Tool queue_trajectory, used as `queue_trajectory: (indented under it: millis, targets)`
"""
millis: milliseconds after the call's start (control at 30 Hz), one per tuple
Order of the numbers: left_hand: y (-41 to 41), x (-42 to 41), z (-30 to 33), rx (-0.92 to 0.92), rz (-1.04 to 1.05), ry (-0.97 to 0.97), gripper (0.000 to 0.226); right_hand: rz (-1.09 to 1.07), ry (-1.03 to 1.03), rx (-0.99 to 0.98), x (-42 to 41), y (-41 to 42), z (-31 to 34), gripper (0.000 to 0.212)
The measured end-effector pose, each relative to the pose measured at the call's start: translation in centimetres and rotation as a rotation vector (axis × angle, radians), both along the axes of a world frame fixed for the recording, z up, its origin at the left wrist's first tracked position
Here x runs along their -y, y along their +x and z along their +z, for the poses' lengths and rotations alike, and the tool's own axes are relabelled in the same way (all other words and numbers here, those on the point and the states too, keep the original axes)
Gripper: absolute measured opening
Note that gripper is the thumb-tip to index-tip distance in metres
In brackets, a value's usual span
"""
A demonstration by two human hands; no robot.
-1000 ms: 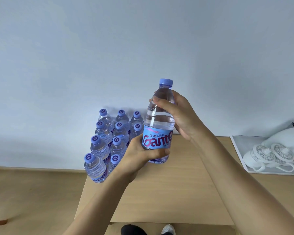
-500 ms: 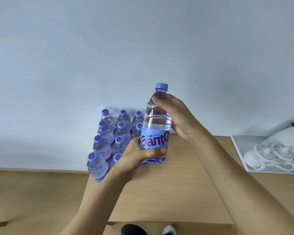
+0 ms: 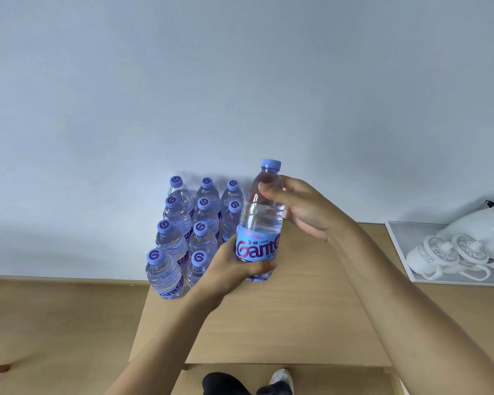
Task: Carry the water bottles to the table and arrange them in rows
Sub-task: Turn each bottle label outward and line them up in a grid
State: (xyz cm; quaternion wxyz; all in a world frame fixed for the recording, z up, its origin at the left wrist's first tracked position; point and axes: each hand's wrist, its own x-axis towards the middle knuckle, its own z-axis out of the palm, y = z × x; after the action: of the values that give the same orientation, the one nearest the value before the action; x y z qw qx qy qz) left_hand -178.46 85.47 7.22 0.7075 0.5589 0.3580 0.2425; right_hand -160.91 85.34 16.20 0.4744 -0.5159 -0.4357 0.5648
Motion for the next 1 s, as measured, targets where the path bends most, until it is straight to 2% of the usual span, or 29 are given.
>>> queue_trajectory:
  millis: [200,300,433,600,833,1000]
  targets:
    - [-0.6,0.4,-4.8,-0.118,0.01,0.032,0.046,0.044,-0.119,0.184,0.7,-0.4,-3.9,0.03]
    - [-0.5,1.0,-7.8,-0.21,0.066,0.052,0.059,0.064,-0.179,0.268,1.3,-1.1,-6.4,0.037]
    - [-0.9,1.5,-11.8,-0.288,0.112,0.048,0.064,0.115,-0.194,0.428,2.2,-1.6,-9.5,0.034]
    - [-1.0,2.0,-15.3,-0.41,0.163,0.09,0.072,0.115,-0.198,0.465,3.4,-2.1,-12.3,0.036]
    - [-0.5,2.6,-18.7,-0.405,0.26,0.089,0.076,0.098,-0.171,0.533,4.2,-2.9,-14.6,0.028]
    - [-0.2,2.6,-19.3,-0.411,0.31,0.087,0.079,0.108,-0.145,0.538,4.5,-3.4,-15.9,0.039]
